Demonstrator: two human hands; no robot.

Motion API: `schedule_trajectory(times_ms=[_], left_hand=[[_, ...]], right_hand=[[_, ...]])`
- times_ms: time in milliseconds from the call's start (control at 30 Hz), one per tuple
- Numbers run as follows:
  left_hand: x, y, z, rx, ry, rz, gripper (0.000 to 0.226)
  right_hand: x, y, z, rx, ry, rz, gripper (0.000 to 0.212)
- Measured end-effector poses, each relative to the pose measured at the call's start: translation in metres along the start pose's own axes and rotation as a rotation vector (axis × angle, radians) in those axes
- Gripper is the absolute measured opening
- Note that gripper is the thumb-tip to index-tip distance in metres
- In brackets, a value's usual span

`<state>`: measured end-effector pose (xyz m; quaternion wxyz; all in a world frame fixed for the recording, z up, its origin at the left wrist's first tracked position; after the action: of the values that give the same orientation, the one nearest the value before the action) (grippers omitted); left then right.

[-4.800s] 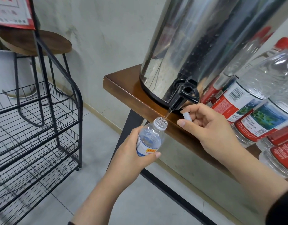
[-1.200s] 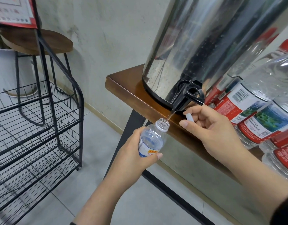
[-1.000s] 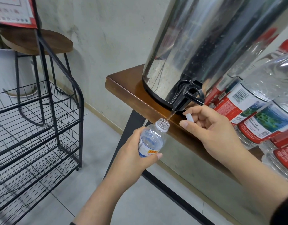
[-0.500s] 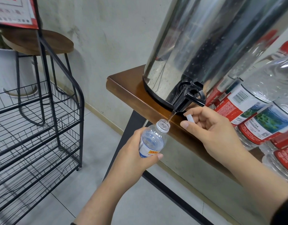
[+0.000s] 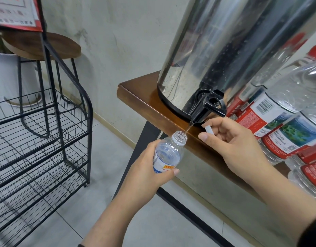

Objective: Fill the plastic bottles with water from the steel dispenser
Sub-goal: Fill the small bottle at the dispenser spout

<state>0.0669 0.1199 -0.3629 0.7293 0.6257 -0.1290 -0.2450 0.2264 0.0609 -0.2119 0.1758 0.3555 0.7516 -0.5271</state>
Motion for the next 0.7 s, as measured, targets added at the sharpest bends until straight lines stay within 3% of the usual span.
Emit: schedule_trajectory(times_ms=[700], left_hand=[[-0.0005,0.0001,0.0007,0.006,0.002,0.008,0.070]], right_hand=[[-0.0012,0.0011,-0.0003,-0.010,-0.005,-0.004,0.030]])
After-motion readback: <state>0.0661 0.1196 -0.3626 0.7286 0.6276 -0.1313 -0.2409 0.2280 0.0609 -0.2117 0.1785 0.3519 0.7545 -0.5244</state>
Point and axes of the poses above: each hand's wrist, its own z-axis away from the middle knuckle, its own x-axis out of the palm, y = z × x, the point moved 6 cm from there along -z, towards the middle knuckle, and after that the axes turned 15 degrees about -x, right-handed, at the moved point
